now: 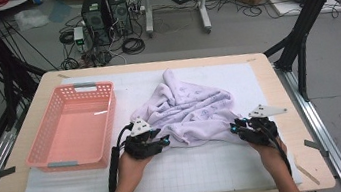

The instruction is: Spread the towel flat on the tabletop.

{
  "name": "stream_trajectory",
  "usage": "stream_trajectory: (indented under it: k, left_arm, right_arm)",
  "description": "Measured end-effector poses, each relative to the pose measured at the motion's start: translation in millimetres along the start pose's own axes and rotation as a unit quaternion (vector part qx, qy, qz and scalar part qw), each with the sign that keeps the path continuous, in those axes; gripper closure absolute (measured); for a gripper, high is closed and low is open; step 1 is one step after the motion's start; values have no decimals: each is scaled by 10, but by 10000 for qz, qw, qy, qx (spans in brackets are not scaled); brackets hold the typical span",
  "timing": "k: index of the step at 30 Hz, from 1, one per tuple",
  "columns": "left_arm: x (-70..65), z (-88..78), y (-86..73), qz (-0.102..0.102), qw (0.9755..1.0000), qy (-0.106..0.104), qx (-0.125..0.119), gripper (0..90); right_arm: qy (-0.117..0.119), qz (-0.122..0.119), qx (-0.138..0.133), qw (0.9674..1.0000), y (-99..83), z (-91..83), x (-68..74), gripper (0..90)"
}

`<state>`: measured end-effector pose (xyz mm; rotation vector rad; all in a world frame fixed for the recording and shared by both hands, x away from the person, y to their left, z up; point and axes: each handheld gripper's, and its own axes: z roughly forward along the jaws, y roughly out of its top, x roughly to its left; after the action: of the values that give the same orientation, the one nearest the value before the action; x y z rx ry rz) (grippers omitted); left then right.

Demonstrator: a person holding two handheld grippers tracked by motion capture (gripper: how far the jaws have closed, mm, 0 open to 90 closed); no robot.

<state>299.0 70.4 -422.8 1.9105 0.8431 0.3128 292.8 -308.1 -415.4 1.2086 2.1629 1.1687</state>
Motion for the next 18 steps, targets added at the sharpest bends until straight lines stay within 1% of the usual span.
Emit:
stream_trajectory:
  k: [2,3,5,8,9,11,13,15,17,18]
  left_arm:
    - [-56,-39,-20,34,10000,-48,-46,578]
    - [-85,-55,-24,47,10000,-49,-71,574]
    - [-137,-90,-20,104,9999,-9,-118,552]
    - [-218,-147,-1,158,9995,114,-266,506]
    - [-239,-157,3,178,9993,133,-315,492]
    - [-307,-159,8,222,9990,92,-375,491]
    - [-388,-92,0,300,9993,-90,-205,515]
    - [-462,25,-9,359,9990,-256,11,541]
    - [-514,164,-12,332,9990,-277,145,540]
    - [-525,236,-9,316,9990,-230,207,535]
  right_arm:
    - [-22,-8,-72,10000,-65,-98,4,688]
    - [-17,29,-95,9999,-104,-144,11,687]
    - [-21,47,-142,9999,-183,-222,17,687]
    - [-61,1,-170,9998,-289,-312,15,688]
    - [-69,19,-149,9999,-321,-337,13,688]
    - [-99,5,-170,9998,-348,-365,2,690]
    - [-89,31,-219,9997,-361,-388,-10,690]
    - [-92,52,-250,9996,-356,-396,-15,690]
    - [-77,29,-261,9996,-352,-401,-8,690]
    - [-67,10,-262,9996,-351,-401,1,690]
